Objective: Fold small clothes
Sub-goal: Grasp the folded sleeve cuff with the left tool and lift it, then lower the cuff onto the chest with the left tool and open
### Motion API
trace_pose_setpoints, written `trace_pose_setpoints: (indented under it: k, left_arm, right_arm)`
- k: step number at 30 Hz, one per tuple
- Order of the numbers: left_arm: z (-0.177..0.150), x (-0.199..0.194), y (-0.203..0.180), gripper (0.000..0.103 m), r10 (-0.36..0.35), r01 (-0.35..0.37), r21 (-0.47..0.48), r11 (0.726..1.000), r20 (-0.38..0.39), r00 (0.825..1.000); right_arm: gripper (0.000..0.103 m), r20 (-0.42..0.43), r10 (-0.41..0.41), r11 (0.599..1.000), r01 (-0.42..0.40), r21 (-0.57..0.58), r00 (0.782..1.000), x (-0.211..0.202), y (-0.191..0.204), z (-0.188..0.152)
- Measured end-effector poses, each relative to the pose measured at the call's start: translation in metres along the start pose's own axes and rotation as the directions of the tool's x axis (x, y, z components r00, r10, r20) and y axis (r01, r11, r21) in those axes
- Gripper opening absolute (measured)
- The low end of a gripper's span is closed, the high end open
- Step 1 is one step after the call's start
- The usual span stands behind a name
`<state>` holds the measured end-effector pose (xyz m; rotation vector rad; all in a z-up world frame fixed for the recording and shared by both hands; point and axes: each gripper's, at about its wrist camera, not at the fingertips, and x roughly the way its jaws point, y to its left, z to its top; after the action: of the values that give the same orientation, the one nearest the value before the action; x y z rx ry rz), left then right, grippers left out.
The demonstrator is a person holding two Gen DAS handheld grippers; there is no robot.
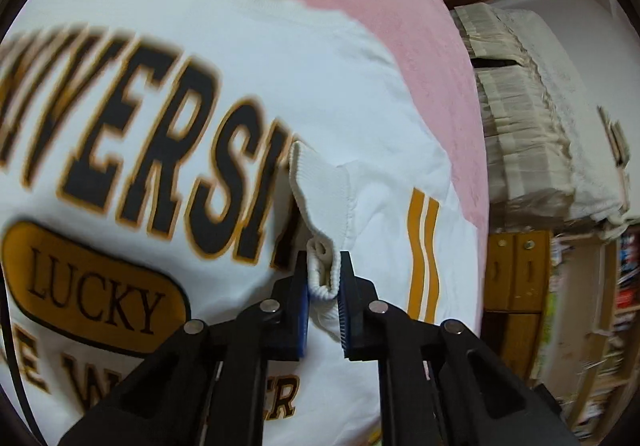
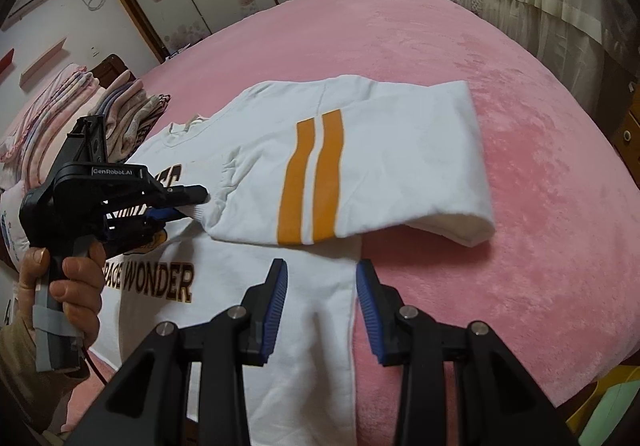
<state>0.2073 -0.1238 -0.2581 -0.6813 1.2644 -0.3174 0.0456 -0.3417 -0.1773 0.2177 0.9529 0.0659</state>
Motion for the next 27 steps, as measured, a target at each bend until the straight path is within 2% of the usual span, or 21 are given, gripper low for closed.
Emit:
trace_pose_setpoints:
  k: [3, 6, 10, 13, 15, 21, 24, 27]
  left_arm:
    - [0.006, -0.022, -0.032, 0.009, 0.041, -0.05, 0.118, 0.992, 0.084, 0.996]
    - [0.014, -0.056, -0.063, 0.009, 0.024, -0.064, 0.206, 0.977, 0.189, 0.982]
    - [0.031, -0.099, -0.088, 0.009, -0.007, -0.077, 0.253, 0.964, 0.317, 0.948]
    - [0.043, -0.125, -0.089, 0.009, 0.005, -0.115, 0.259, 0.959, 0.39, 0.921]
    - [0.049, -0.139, -0.081, 0.009, 0.033, -0.154, 0.242, 0.958, 0.44, 0.897]
    - [0.07, -0.161, -0.027, 0.009, 0.132, -0.228, 0.134, 0.964, 0.503, 0.854]
    - [0.073, -0.157, 0.008, 0.009, 0.187, -0.25, 0.065, 0.966, 0.494, 0.849]
    - [0.076, -0.145, 0.04, 0.009, 0.233, -0.262, 0.0, 0.965, 0.46, 0.857]
  right_arm:
    - [0.036, 0.012, -0.019, 1.0, 0.019, 0.015, 1.0, -0.005, -0.007, 0.0]
    - [0.036, 0.024, -0.045, 0.999, 0.045, 0.023, 0.999, -0.009, -0.014, 0.001]
    - [0.036, 0.024, -0.077, 0.996, 0.076, 0.036, 0.997, -0.001, -0.023, 0.007]
    - [0.036, 0.021, -0.079, 0.996, 0.078, 0.048, 0.997, 0.009, -0.027, 0.013]
    - [0.036, 0.019, -0.089, 0.995, 0.088, 0.037, 0.996, 0.019, -0.022, 0.019]
    - [0.036, 0.015, -0.085, 0.996, 0.085, 0.014, 0.996, 0.039, -0.01, 0.029]
    - [0.036, 0.015, -0.104, 0.995, 0.104, -0.002, 0.994, 0.049, -0.004, 0.032]
    - [0.036, 0.013, -0.105, 0.994, 0.105, -0.001, 0.994, 0.054, -0.001, 0.035]
